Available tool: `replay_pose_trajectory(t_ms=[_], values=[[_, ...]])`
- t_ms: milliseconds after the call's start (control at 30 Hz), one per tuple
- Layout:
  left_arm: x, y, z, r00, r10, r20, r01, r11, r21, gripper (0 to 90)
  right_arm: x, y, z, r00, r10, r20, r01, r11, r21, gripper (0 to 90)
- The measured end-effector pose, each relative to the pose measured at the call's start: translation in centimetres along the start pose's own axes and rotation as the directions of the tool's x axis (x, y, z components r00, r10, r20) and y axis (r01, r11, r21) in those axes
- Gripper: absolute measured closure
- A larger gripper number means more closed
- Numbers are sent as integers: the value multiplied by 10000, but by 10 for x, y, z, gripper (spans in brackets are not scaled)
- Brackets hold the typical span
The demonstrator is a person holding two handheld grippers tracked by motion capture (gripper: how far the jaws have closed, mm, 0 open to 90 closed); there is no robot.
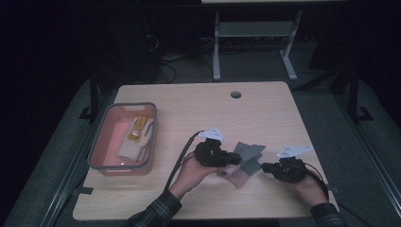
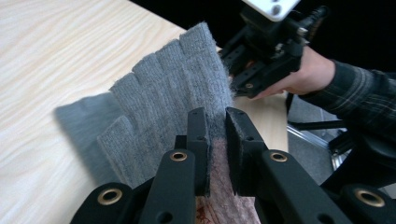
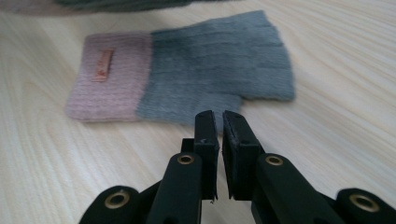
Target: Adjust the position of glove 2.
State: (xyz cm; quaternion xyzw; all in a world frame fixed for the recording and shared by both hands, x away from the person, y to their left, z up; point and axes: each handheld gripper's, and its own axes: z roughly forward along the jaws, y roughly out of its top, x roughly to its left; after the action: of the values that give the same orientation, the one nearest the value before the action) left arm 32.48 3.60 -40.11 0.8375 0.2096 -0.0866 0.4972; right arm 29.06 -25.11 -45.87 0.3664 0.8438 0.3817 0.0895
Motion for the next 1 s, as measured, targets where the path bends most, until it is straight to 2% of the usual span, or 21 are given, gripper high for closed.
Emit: replay_pose_trajectory(t_ms=[133,233,400,567,700,833,1000], values=[[-5,3,12,9993,-118,344,119,9999,-13,799,-6,-3,-5,9997,227,135,-226,9997,-58,839],[-6,2,21,9989,-140,455,136,9999,94,799,-7,-4,-6,9995,274,186,-273,9996,-83,839],[3,-4,27,9980,-486,397,478,9986,214,798,-7,-4,-6,9995,263,179,-262,9996,-56,840],[11,-8,25,9963,-771,379,765,9969,158,776,-8,-4,-5,9997,158,160,-157,9999,-55,839],[17,-8,18,9967,-811,98,811,9967,0,738,-7,-4,-4,9997,198,157,-197,9998,-13,836],[26,-8,7,9958,-838,-370,831,9963,-198,718,-7,-4,-4,9997,159,164,-159,9999,16,836],[40,-8,-9,9891,-1144,-926,1080,9916,-709,711,-6,-4,-3,9997,175,166,-176,9998,53,836]])
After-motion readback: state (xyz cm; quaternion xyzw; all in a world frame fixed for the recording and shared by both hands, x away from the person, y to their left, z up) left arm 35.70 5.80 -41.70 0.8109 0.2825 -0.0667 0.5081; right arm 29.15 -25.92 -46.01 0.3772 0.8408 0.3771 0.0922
